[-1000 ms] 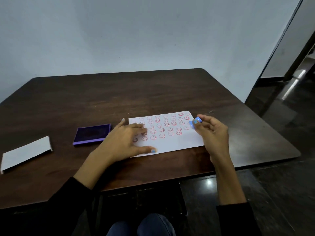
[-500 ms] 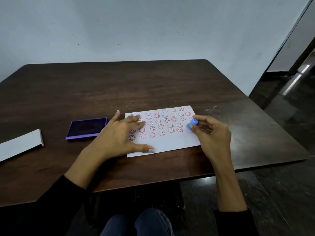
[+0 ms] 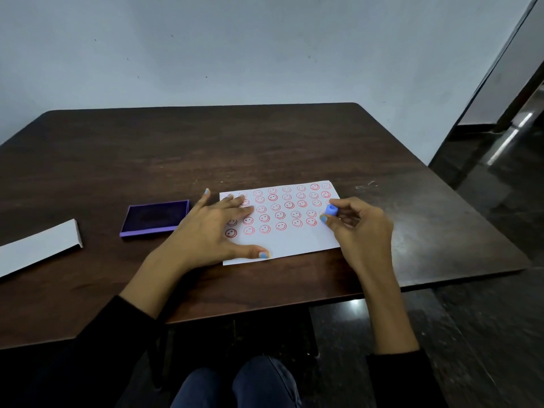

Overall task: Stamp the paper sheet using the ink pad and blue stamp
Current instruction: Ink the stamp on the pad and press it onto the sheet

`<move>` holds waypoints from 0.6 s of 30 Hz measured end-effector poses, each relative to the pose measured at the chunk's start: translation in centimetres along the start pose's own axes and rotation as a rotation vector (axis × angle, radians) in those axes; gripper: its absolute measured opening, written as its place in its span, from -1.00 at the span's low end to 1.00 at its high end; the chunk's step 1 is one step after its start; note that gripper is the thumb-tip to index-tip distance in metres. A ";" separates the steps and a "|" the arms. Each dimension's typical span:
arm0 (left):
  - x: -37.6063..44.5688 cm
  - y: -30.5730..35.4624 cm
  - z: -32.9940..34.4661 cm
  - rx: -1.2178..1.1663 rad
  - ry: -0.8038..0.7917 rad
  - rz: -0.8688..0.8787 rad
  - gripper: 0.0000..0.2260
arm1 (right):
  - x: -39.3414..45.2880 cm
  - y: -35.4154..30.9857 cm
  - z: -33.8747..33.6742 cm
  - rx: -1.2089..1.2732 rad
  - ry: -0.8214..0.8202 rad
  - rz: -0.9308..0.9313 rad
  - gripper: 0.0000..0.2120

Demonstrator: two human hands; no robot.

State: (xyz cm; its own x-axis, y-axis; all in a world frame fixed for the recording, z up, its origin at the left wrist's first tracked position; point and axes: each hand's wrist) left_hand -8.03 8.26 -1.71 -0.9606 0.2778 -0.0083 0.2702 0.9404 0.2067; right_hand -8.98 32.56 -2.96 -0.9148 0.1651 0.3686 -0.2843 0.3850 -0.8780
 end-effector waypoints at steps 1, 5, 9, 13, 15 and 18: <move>0.0 0.0 0.0 0.003 -0.001 0.000 -0.08 | 0.0 -0.1 0.1 -0.010 0.009 -0.003 -0.78; 0.0 -0.1 0.1 0.007 -0.008 0.006 -0.08 | 0.4 -0.4 0.2 -0.086 0.011 0.001 -0.80; 0.0 -0.1 0.2 0.008 0.011 0.010 -0.08 | 1.0 -0.6 0.1 -0.159 -0.001 0.042 -0.76; 0.0 0.0 0.3 0.018 0.026 0.008 -0.10 | 1.1 -0.8 0.2 -0.183 -0.001 0.071 -0.77; -0.1 0.0 0.2 0.015 0.030 0.006 -0.11 | 1.2 -0.9 0.1 -0.192 -0.009 0.090 -0.76; -0.2 0.0 0.3 0.010 0.040 0.006 -0.11 | 1.1 -1.0 0.2 -0.201 -0.007 0.093 -0.78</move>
State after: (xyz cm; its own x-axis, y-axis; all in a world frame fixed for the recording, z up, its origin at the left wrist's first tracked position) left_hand -7.87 8.26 -1.95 -0.9607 0.2755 0.0325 0.2764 0.9406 0.1972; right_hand -9.78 32.19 -1.69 -0.9365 0.2024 0.2865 -0.1367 0.5417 -0.8294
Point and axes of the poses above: each hand's wrist, its own x-axis towards the middle knuckle, its own z-axis out of the palm, y = z × x, and after that the axes turned 8 degrees about x, right-handed
